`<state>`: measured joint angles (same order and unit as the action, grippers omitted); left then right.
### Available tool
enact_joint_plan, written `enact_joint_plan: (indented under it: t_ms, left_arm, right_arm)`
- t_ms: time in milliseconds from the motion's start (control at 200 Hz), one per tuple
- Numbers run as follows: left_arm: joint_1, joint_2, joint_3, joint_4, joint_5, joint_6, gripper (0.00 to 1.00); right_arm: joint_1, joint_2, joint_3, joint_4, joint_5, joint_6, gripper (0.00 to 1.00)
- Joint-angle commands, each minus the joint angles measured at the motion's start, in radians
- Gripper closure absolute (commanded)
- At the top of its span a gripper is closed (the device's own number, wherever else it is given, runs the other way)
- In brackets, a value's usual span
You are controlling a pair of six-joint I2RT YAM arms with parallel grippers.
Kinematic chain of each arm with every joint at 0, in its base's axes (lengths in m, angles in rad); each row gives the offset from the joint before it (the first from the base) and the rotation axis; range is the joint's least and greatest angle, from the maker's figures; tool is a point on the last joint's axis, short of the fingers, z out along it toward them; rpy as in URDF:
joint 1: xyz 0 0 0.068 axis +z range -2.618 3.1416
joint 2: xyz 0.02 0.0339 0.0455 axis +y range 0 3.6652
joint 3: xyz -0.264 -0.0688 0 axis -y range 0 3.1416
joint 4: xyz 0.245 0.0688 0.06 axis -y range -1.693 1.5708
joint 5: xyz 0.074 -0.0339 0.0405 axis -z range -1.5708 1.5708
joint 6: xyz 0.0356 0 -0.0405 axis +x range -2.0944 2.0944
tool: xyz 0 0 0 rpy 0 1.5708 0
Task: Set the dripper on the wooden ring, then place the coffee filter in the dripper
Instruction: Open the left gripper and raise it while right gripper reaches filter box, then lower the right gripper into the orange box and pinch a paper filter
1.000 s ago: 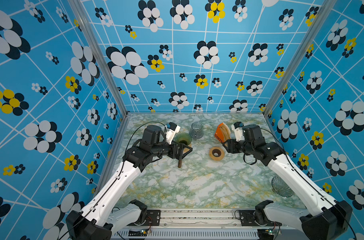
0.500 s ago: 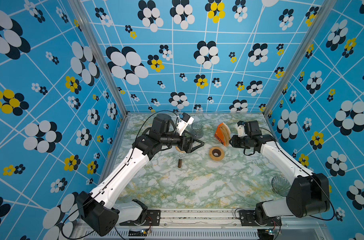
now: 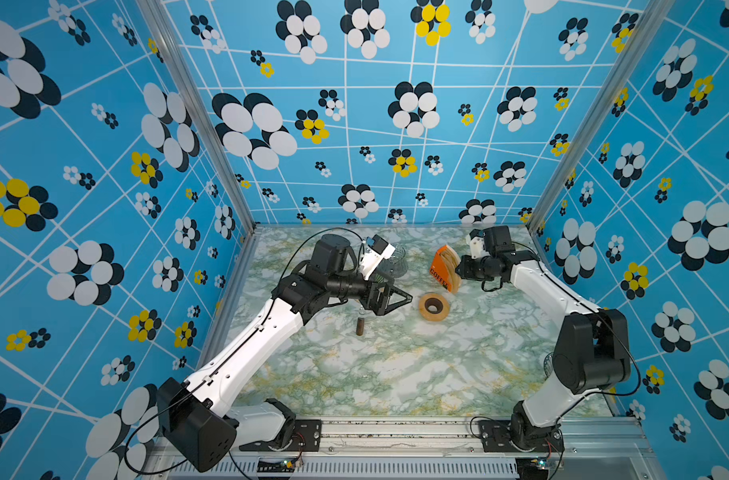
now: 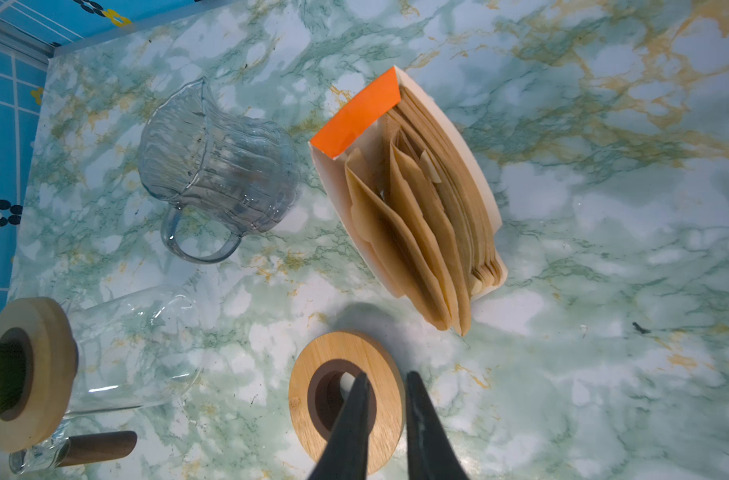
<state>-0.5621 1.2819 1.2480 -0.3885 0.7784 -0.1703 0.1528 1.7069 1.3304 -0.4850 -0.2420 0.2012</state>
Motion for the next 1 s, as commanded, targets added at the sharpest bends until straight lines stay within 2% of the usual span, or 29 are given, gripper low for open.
enact_joint_plan:
  t_ms: [0,590,995]
  left_arm:
    - [-0.004,-0.002,0.003,-0.016,0.006,0.026,0.01]
    - [-0.005,0.013,0.006,-0.037,-0.007,0.042,0.01]
    - [-0.013,0.004,0.007,-0.05,-0.016,0.049,0.01]
  right_arm:
    - [-0.004,0.051,0.057,-0.026,-0.028,-0.009,0.83]
    - [0.002,0.168,0.175,-0.027,-0.127,0.01,0.82]
    - [0.002,0.235,0.256,-0.053,-0.126,0.03,0.81]
